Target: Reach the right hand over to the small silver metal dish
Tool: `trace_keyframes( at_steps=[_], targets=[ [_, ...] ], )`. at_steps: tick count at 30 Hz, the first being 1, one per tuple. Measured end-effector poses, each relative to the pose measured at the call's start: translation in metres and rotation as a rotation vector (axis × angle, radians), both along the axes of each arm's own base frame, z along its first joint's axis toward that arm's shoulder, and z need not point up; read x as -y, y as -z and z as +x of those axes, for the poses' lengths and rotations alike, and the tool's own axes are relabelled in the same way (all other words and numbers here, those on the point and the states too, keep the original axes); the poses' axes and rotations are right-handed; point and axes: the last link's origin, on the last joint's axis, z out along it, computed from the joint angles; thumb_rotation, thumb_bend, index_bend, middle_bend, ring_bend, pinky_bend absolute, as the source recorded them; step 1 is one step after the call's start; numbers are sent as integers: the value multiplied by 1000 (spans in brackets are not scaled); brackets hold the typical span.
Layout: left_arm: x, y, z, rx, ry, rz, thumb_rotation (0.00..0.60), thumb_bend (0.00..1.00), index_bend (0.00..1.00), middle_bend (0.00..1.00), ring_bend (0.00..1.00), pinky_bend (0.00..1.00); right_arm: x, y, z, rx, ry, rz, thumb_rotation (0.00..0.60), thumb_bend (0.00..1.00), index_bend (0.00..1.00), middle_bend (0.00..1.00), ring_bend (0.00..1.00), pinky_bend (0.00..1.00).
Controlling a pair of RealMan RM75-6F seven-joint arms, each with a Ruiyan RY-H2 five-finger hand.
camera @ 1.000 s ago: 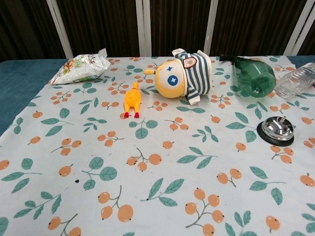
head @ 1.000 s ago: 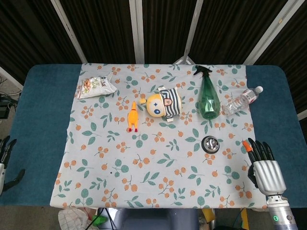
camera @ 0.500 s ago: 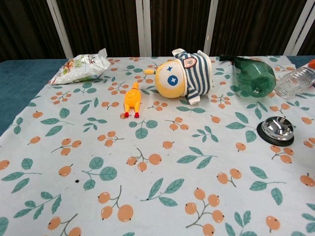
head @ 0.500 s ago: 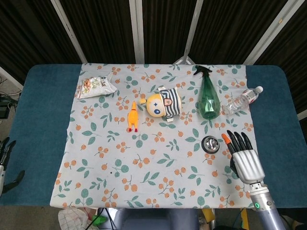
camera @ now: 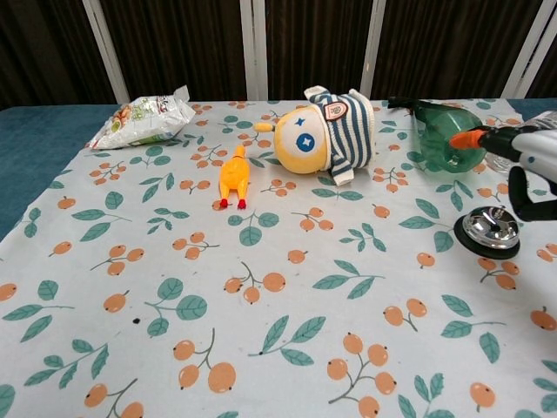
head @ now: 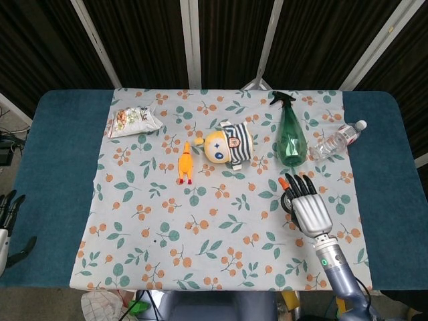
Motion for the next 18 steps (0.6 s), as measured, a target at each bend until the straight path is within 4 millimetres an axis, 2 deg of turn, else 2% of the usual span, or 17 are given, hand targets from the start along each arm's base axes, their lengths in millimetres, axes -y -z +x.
trace_keyframes(
  at_steps=[6, 18],
  targets=[
    [-1, 0, -1, 2, 0, 2, 600, 404, 47, 0, 29, 165, 12, 21, -2, -6, 29, 29, 600, 1000, 95, 0, 0, 0],
    [-2, 1, -2, -11, -9, 6, 600, 405, 47, 0, 29, 165, 27, 37, -29, 6, 98, 41, 600, 1000, 95, 0, 0, 0]
  ],
)
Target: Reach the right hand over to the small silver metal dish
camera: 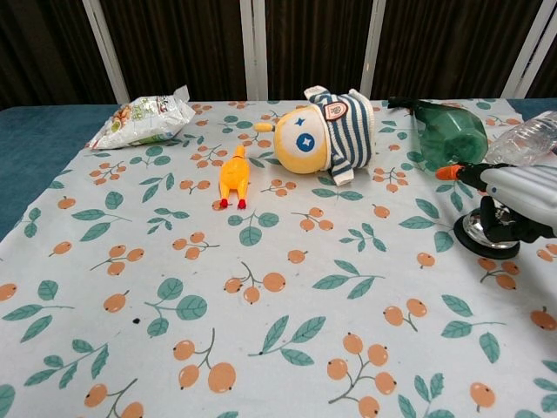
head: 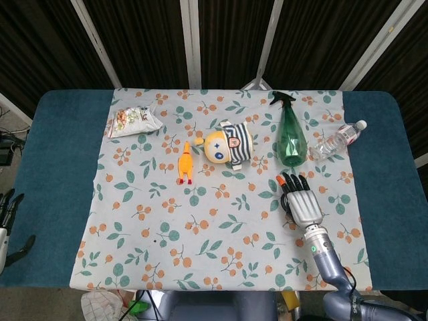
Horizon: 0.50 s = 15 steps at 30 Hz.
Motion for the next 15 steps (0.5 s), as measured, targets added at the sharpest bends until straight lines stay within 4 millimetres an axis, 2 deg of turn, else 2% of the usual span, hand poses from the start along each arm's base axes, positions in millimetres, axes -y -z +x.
trace_keyframes(
  at_steps=[6, 15],
  targets=[
    [-1, 4, 1, -16, -7, -3, 600, 404, 47, 0, 28, 165, 1, 7, -13, 8, 19, 21, 600, 1000, 95, 0, 0, 0],
    [-2, 8, 2, -28, -11, -11, 600, 404, 47, 0, 29, 165, -1, 15, -19, 29, 22, 42, 600, 1000, 94, 0, 0, 0]
  ],
)
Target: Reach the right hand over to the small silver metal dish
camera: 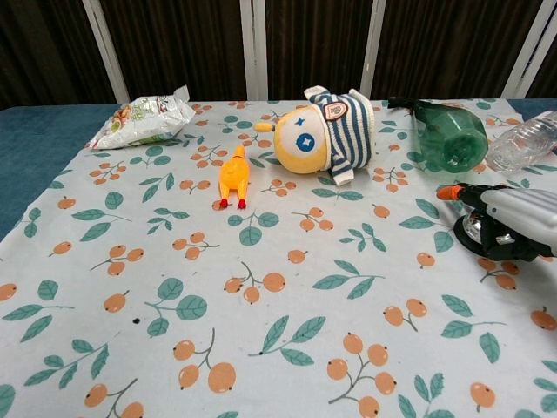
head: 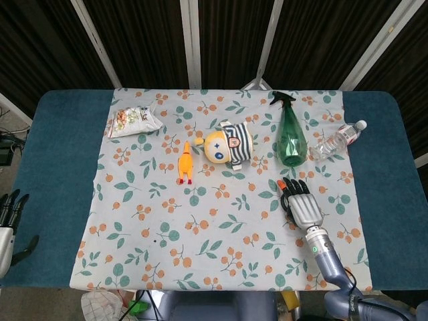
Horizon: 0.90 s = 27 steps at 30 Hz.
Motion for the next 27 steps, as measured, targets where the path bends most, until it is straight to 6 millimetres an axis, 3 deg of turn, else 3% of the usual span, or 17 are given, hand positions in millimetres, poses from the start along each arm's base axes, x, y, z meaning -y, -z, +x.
trace_keyframes(
  at_steps=[9, 16, 20, 27],
  targets=[
    [0, 1, 1, -1, 1, -4, 600, 404, 48, 0, 29, 165, -2, 4, -3, -1, 3, 23, 600, 1000, 94, 0, 0, 0],
    [3, -2, 1, 8, 1, 3, 600, 405, 47, 0, 29, 165, -2, -6, 7, 9, -23, 11, 600, 1000, 95, 0, 0, 0],
    [3, -4, 0, 17, 1, 8, 600, 404, 48, 0, 29, 165, -1, -25, 21, 51, -57, -48, 600, 1000, 94, 0, 0, 0],
    [5, -6, 0, 27, 4, 6, 600, 404, 47, 0, 29, 165, -13, -87, 44, 133, -125, -189, 600, 1000, 95, 0, 0, 0]
  ],
)
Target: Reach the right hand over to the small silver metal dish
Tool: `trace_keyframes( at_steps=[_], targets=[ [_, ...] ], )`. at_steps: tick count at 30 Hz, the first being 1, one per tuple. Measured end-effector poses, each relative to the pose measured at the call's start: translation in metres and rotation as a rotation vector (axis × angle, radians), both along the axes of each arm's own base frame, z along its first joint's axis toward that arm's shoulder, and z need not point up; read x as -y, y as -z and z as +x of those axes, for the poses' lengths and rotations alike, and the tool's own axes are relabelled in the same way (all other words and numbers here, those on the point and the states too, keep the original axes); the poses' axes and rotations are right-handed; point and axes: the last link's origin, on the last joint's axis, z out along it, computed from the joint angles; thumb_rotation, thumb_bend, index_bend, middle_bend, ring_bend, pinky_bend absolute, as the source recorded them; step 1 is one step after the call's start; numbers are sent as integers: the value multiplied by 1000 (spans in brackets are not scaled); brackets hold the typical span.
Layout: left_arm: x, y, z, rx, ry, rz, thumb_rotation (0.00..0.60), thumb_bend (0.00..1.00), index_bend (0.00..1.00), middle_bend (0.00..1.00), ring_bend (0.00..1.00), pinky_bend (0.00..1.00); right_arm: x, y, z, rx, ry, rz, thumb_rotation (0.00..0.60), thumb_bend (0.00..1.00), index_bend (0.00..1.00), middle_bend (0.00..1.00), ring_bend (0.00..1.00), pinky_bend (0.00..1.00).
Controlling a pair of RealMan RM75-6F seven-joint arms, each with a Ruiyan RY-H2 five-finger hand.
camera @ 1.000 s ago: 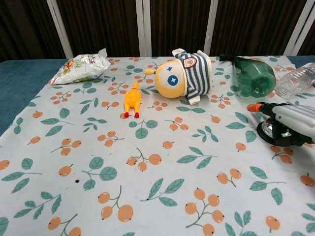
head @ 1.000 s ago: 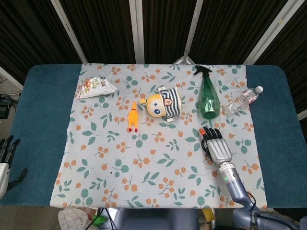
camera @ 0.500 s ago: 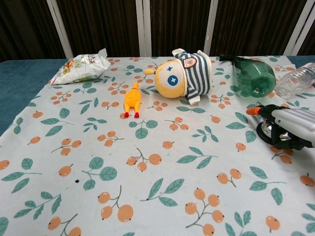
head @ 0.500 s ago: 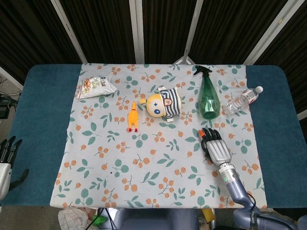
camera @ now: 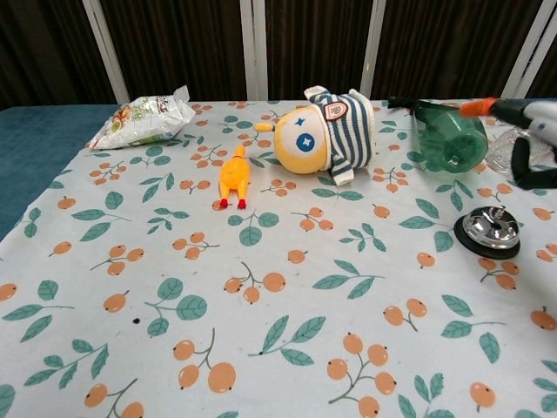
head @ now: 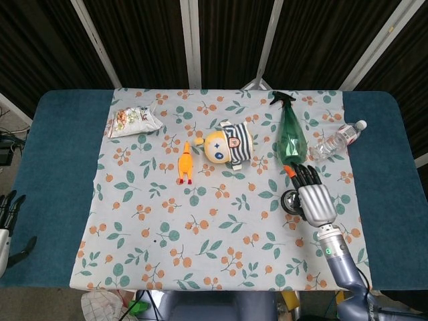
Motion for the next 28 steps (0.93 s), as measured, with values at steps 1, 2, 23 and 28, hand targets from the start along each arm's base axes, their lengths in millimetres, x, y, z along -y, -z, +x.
trace_keyframes(
  at_steps=[1, 2, 23, 28],
  targets=[
    [0, 0, 0, 1, 0, -1, 600, 405, 47, 0, 29, 165, -4, -10, 1, 4, -6, -18, 600, 1000, 95, 0, 0, 0],
    [0, 0, 0, 2, 0, -1, 600, 405, 48, 0, 28, 165, -8, -19, 1, 3, -10, -35, 600, 1000, 95, 0, 0, 0],
    [6, -7, 1, 25, 20, 11, 600, 404, 48, 0, 28, 165, -106, -65, -58, -134, 48, -149, 600, 1000, 95, 0, 0, 0],
    [6, -6, 0, 20, 22, 9, 600, 404, 47, 0, 29, 165, -104, -66, -63, -131, 69, -155, 600, 1000, 95, 0, 0, 0]
  ],
)
